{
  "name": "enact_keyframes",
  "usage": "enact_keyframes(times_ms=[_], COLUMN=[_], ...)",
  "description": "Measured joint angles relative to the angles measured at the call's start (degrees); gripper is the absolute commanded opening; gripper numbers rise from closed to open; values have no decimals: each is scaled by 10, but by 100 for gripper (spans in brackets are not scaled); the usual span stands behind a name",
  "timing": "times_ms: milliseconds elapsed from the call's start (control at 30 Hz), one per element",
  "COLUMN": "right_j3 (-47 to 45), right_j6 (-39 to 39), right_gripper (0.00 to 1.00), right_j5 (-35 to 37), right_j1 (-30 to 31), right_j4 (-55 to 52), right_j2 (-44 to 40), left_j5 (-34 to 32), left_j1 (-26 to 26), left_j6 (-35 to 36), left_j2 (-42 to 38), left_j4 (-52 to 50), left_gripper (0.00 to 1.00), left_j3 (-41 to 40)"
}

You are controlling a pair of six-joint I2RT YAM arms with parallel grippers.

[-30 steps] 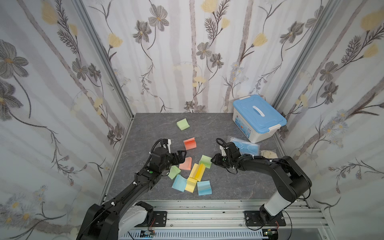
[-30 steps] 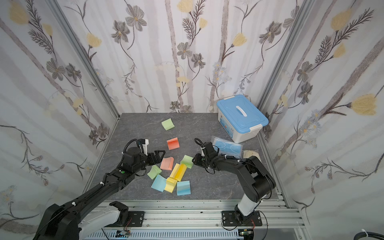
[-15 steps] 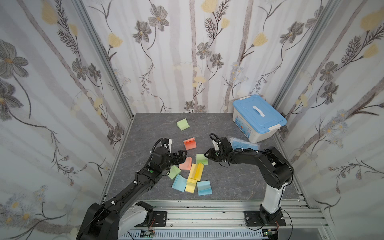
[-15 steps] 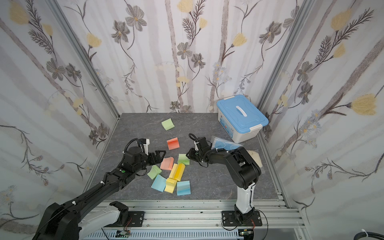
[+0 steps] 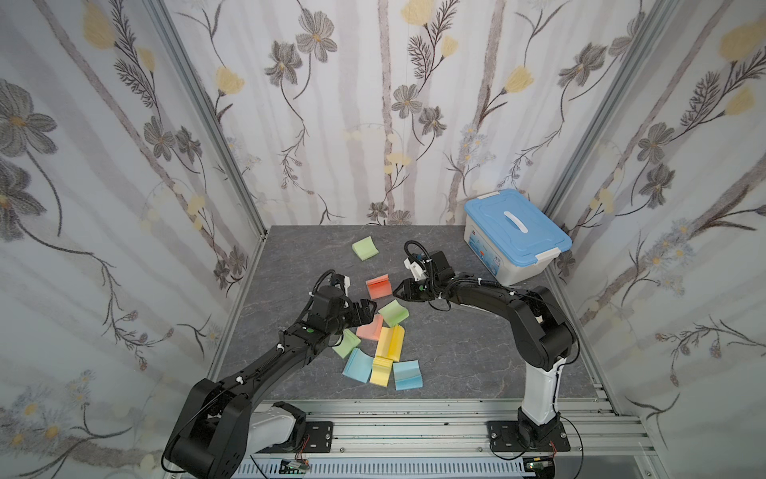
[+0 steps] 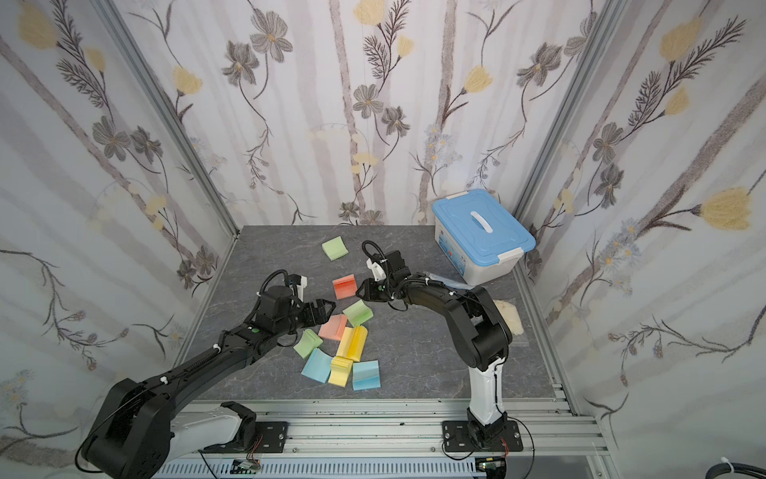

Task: Tear off pages from different memo pads
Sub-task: Move the memo pad to the center of the board, then pick up the memo pad from the center of the board.

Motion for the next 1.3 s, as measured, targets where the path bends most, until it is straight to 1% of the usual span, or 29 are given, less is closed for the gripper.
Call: enact_keyframes(times_ms=[100,200,367,500,700,900,1200,1300], right_j3=[-20,-63,-131,-170,-179,-179,-178,-177], right_j6=[-48,-85,-129,-146,-150,-150,-148,-147], right_gripper=[43,43,43,44,44,44,45,45], right_j5=[27,57,103,133,138,138,137,136], right_j1=[-2,-2,-1,-1,-1,-1,-1,-1], right_j4=[-31,-56,-71,-65,-50,-37,-36,-33], right_j2=[-60,-108,-162,-192,-194,-186,-180,-165], left_j5=[11,18,18,14,-10,-22,-26,-26], left_j1=[-6,-18,-38,-50,-71,-80,-91,-92], left_j6=[12,28,58,76,101,107,120,120], left_j2=[29,68,148,204,254,288,314,318], left_j4=[-11,-30,-64,-96,-129,-146,-158,-162], left_gripper=[88,84,74,69,67,64,62,62], left_j3=[23,56,117,156,205,230,251,251])
